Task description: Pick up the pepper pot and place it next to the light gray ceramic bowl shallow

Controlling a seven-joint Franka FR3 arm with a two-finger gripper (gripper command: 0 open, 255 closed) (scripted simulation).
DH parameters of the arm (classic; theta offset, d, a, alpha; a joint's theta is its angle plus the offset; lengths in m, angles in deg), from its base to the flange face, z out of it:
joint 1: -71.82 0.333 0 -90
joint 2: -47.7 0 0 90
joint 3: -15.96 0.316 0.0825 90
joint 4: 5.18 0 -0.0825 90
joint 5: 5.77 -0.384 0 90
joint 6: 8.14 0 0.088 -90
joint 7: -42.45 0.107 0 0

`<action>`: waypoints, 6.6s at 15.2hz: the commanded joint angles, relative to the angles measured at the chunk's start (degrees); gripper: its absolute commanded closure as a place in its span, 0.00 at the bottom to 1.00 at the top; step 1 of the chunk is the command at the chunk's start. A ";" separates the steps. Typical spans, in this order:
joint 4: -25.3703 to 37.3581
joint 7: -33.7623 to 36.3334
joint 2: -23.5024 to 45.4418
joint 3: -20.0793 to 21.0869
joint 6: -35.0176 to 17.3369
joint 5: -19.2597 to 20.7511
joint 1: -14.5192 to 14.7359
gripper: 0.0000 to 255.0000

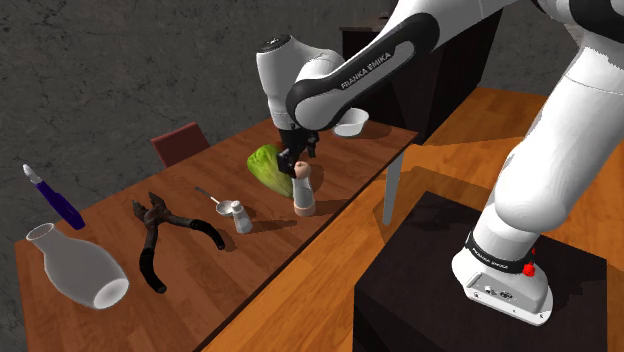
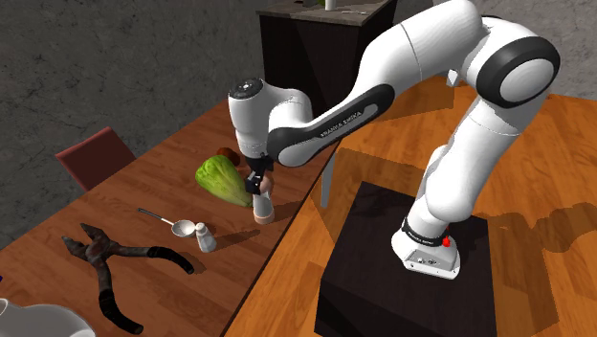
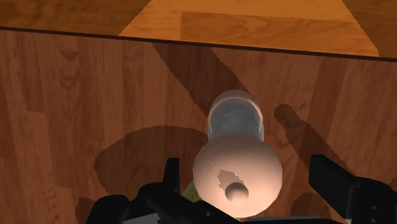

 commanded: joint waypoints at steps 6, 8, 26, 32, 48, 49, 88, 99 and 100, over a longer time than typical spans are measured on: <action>-1.84 0.93 1.93 -0.16 -3.61 1.38 -0.36 0.00; -1.84 0.94 1.93 -0.16 -3.61 1.38 -0.36 0.00; 0.22 -0.52 0.08 -0.28 0.01 0.07 -0.26 1.00; 3.11 -2.01 -1.70 -0.47 4.40 -1.13 -0.17 1.00; 12.99 -4.93 -4.12 -0.87 16.27 -2.78 -0.13 1.00; 13.71 -5.08 -4.16 -0.89 17.02 -2.82 -0.13 1.00; 26.64 -31.41 -6.17 -15.89 27.64 -2.39 -9.71 1.00; 33.34 -46.20 0.44 -24.81 25.38 -2.86 -15.77 1.00; 34.40 -47.54 1.40 -25.57 25.29 -3.07 -16.34 1.00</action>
